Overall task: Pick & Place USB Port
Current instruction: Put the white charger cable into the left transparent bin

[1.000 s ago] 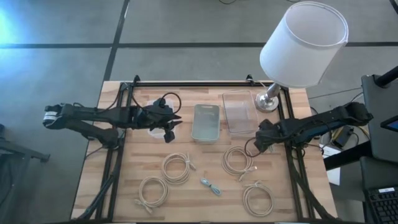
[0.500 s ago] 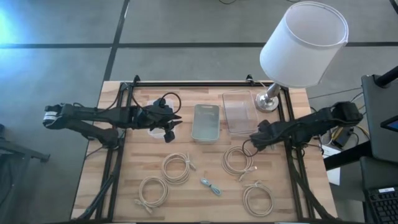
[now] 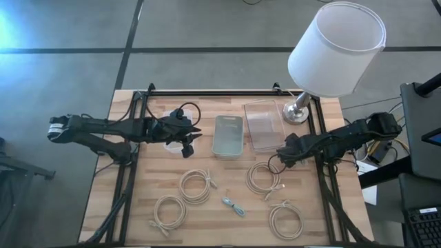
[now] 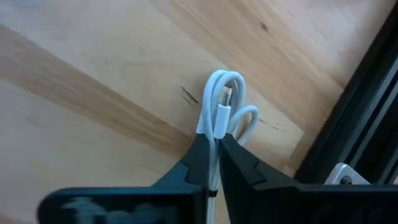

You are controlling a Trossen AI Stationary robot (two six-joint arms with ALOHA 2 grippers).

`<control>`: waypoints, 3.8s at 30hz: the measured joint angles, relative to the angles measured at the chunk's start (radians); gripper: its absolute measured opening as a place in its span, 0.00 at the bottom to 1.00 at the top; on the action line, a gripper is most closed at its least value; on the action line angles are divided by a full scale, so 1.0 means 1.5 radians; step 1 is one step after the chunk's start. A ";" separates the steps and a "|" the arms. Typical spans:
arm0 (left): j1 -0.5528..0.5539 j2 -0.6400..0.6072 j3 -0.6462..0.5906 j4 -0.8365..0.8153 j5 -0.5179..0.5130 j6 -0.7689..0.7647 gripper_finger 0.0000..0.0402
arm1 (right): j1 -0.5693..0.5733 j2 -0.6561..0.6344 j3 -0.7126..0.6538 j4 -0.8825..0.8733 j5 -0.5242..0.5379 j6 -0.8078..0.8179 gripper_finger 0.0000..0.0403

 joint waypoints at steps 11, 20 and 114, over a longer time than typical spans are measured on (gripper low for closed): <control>0.000 0.000 0.000 0.000 0.000 0.000 0.20 | 0.000 -0.062 0.057 -0.016 -0.033 -0.023 0.03; -0.001 0.000 0.000 0.002 0.000 -0.002 0.20 | 0.000 -0.068 0.165 -0.221 -0.020 0.013 0.03; -0.023 0.383 0.052 0.724 0.121 0.010 0.53 | 0.000 -0.090 0.131 0.897 -0.046 -0.731 0.03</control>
